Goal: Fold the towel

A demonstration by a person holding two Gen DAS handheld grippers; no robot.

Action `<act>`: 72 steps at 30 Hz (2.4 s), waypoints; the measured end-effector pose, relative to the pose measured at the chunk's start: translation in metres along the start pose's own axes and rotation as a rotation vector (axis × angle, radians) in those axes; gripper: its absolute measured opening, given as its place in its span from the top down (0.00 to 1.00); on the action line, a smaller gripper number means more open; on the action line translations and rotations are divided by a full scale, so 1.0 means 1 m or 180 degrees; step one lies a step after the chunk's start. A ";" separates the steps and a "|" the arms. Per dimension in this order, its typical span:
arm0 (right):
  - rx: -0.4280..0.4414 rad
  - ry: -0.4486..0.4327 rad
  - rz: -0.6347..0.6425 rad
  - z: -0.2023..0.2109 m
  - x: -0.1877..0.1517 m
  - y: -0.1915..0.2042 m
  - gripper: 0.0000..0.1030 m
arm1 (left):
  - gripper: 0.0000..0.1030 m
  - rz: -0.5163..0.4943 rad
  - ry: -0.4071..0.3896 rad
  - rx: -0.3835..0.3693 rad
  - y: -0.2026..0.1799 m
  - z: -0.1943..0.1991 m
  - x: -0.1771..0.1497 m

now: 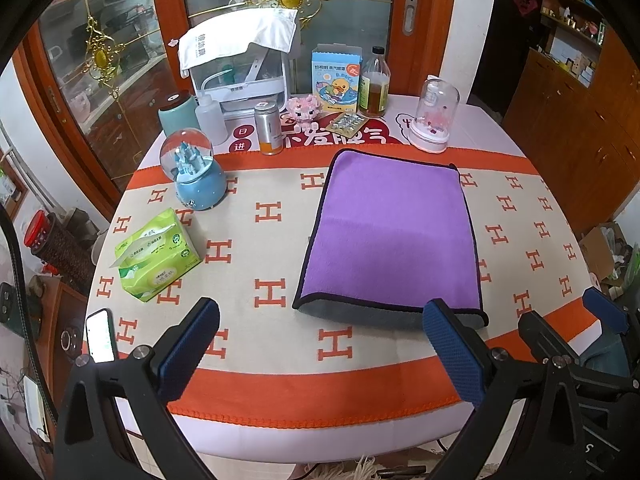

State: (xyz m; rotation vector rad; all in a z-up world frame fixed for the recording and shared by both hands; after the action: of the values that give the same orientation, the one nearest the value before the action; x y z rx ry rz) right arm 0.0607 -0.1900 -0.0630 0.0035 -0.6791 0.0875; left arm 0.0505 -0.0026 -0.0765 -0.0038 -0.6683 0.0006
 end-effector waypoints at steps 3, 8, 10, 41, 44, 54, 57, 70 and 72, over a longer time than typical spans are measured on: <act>-0.0001 -0.0001 -0.0001 0.000 0.000 0.001 0.10 | 0.02 0.0000 0.0001 -0.0004 0.002 0.001 0.001; 0.0002 0.0000 0.0001 0.000 -0.001 0.002 0.11 | 0.02 -0.0002 -0.0005 -0.0004 0.004 0.002 -0.001; -0.0008 0.0000 -0.0004 0.002 -0.002 0.004 0.12 | 0.02 0.0000 0.0001 -0.0001 0.004 0.002 -0.001; -0.0221 -0.0049 -0.0143 0.024 -0.023 0.027 0.14 | 0.02 -0.0091 -0.0078 -0.0188 0.016 0.013 -0.016; -0.0241 -0.0069 -0.0141 0.027 -0.024 0.026 0.14 | 0.02 -0.0086 -0.0090 -0.0200 0.017 0.013 -0.016; -0.0217 -0.0045 -0.0161 0.023 -0.023 0.021 0.14 | 0.02 -0.0088 -0.0096 -0.0236 0.009 0.007 -0.009; -0.0176 -0.0037 -0.0172 0.016 -0.017 0.017 0.14 | 0.02 -0.0086 -0.0096 -0.0203 0.007 0.002 -0.006; -0.0034 0.0017 -0.0127 -0.025 0.006 -0.006 0.16 | 0.02 -0.0108 -0.0115 -0.0065 -0.008 -0.023 0.020; -0.0034 0.0041 -0.0101 -0.033 0.006 -0.010 0.16 | 0.02 -0.0147 -0.0110 -0.0052 -0.011 -0.028 0.022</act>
State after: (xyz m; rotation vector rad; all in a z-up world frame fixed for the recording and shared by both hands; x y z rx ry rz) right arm 0.0869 -0.1989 -0.0850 0.0035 -0.6664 0.0535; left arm 0.0846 -0.0142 -0.0847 -0.0041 -0.7028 -0.0492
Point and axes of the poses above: each gripper's, at about its wrist camera, not at the fingertips, and z roughly against the way its jaws point, y to its left, x to its top, the point moved 9 cm from there along -z, roughly the way its jaws point, and after that the axes turned 5 degrees about -y, right-handed, at the moved point
